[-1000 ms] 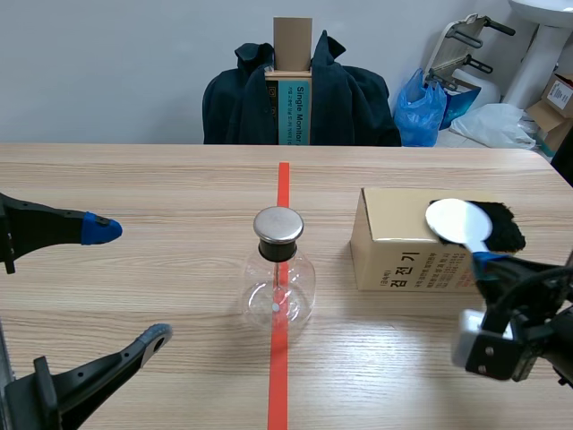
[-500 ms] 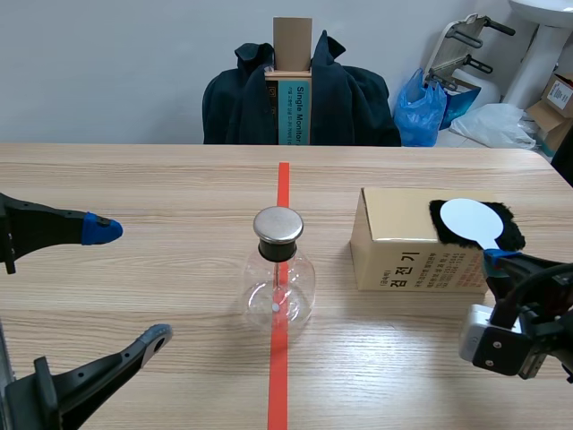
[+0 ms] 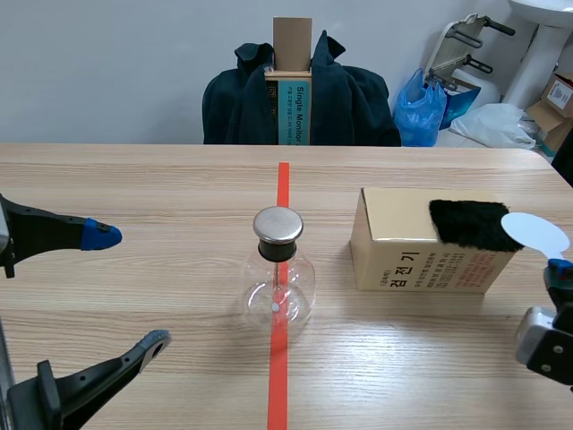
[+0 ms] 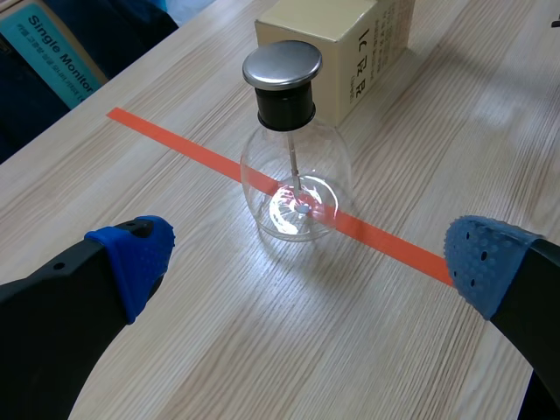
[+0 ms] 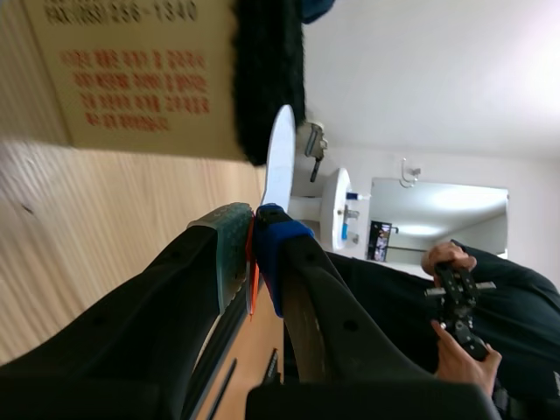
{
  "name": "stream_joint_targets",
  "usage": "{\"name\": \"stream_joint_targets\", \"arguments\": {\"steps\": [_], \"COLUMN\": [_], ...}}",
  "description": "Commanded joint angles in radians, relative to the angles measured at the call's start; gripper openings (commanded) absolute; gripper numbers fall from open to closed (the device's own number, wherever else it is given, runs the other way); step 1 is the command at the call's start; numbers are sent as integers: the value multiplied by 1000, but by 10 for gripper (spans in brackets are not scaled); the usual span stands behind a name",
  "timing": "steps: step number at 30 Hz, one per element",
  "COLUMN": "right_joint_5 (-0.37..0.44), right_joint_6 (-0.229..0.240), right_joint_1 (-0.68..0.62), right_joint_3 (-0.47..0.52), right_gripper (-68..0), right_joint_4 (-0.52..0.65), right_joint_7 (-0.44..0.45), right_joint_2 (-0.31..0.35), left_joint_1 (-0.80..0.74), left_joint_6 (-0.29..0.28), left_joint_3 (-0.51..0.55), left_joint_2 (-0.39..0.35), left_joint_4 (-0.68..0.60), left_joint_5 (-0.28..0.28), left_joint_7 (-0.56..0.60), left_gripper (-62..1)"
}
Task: Do the electroscope experiment.
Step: 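Rub the plate on the fur, then bring the plate to the electroscope and point at the metal foil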
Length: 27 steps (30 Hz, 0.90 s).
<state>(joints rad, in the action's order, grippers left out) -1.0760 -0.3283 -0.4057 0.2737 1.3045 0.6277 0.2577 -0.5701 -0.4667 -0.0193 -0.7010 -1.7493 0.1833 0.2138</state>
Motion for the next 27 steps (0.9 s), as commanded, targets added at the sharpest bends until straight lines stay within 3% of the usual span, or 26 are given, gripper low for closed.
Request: {"name": "stream_joint_targets", "arguments": {"steps": [1, 11, 18, 20, 24, 25, 27], "right_joint_5": [15, 119, 147, 165, 172, 172, 172], "right_joint_6": [-12, -11, 1, 6, 8, 11, 20], "right_joint_1": [6, 6, 6, 6, 6, 6, 6], "right_joint_3": [33, 150, 167, 167, 167, 166, 166], "right_gripper": [-669, -669, -669, -669, -669, -669, -669], "right_joint_4": [58, 272, 383, 417, 476, 485, 500], "right_joint_7": [0, -4, -8, -8, -8, -6, 4], "right_joint_2": [14, 14, 14, 14, 14, 14, 14], "left_joint_1": [2, 2, 12, 38, 151, 185, 257], "left_joint_6": [1, 1, 1, 0, -55, -68, -85], "left_joint_3": [-1, -1, -13, -30, -101, -125, -175], "left_joint_2": [8, 8, 0, -7, -10, -10, -9], "left_joint_4": [-8, -8, 10, 41, 164, 199, 273], "left_joint_5": [11, 11, 12, 15, 15, 15, 14], "left_joint_7": [16, 16, 12, -4, -13, -13, -4], "left_gripper": [14, 14, 14, -125, -513, -578, -592]}}
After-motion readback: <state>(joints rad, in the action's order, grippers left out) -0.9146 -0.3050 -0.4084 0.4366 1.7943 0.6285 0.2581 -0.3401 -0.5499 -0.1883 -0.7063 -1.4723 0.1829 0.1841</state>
